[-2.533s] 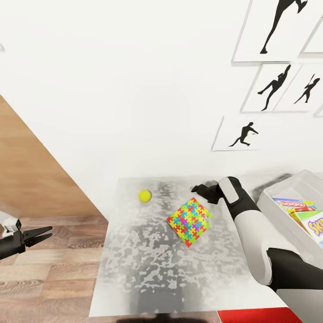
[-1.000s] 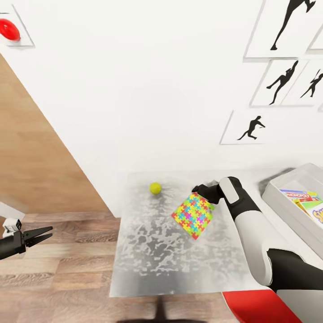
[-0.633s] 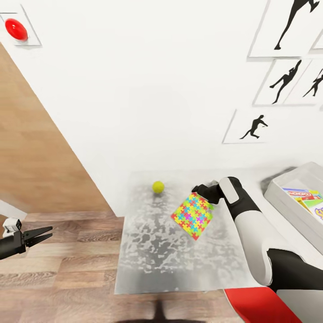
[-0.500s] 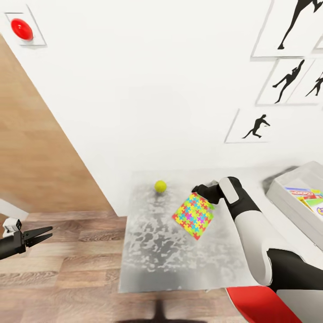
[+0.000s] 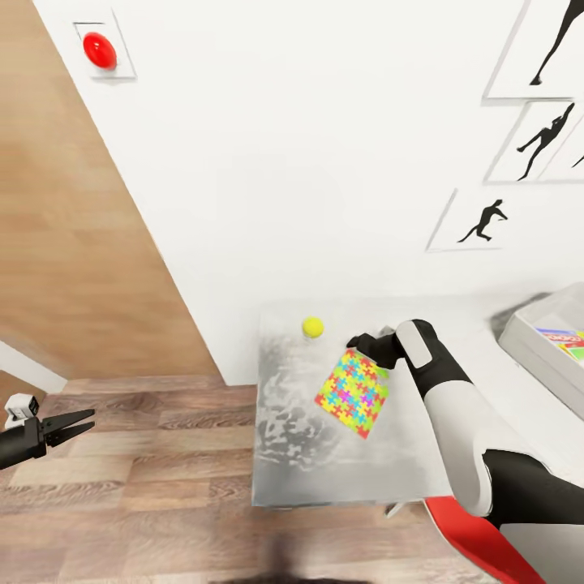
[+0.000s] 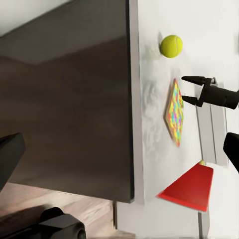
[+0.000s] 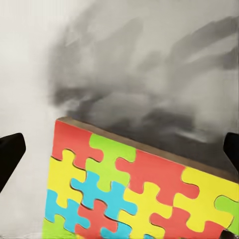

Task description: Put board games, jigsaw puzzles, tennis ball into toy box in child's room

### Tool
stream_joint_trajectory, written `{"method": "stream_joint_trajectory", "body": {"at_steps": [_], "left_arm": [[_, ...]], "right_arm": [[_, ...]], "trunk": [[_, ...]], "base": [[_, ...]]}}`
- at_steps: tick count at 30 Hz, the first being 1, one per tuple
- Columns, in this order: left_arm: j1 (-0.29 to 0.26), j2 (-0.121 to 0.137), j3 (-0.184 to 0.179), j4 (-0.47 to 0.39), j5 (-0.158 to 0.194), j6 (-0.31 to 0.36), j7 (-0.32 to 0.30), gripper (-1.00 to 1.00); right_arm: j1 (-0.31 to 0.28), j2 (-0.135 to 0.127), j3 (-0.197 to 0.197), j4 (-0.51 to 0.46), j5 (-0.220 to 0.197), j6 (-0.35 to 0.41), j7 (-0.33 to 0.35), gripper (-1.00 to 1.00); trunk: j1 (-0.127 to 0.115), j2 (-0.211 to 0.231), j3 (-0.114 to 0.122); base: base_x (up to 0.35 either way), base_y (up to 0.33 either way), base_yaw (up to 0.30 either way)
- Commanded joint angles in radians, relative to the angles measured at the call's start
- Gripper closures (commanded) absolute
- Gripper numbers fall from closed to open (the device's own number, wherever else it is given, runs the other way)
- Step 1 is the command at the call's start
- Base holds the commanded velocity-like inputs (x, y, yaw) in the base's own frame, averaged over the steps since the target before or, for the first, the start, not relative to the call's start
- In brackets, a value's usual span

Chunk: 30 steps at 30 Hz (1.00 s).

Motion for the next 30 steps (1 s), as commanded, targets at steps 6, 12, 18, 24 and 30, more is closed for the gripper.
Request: {"method": "stream_joint_trajectory", "body": {"at_steps": [6, 12, 18, 24, 30], "left_arm": [[-0.001, 0.001, 0.0, 0.0, 0.003, 0.009, -0.001, -1.0], [-0.001, 0.001, 0.0, 0.0, 0.002, 0.009, -0.001, -1.0], [-0.001, 0.001, 0.0, 0.0, 0.003, 0.009, -0.001, -1.0], [-0.001, 0.0, -0.001, 0.0, 0.003, 0.009, -0.001, -1.0], [-0.001, 0.0, -0.001, 0.0, 0.003, 0.009, -0.001, -1.0]], "right_arm": [[0.0, 0.001, -0.005, 0.057, -0.016, 0.004, -0.011, -1.0], [-0.001, 0.001, -0.005, 0.057, -0.016, 0.004, -0.011, -1.0], [0.0, 0.001, -0.005, 0.057, -0.016, 0.004, -0.011, -1.0], [0.0, 0.001, -0.005, 0.057, -0.015, 0.005, -0.01, -1.0], [0.0, 0.001, -0.005, 0.057, -0.014, 0.006, -0.009, -1.0]], "trunk": [[0.0, -0.002, -0.002], [0.0, -0.002, -0.002], [0.0, -0.002, -0.002], [0.0, -0.002, -0.002], [0.0, -0.002, -0.002]], "base": [[-0.289, 0.052, 0.0], [-0.313, 0.004, 0.0], [-0.247, 0.115, 0.0], [-0.036, 0.166, 0.0], [-0.002, 0.162, 0.0]]}}
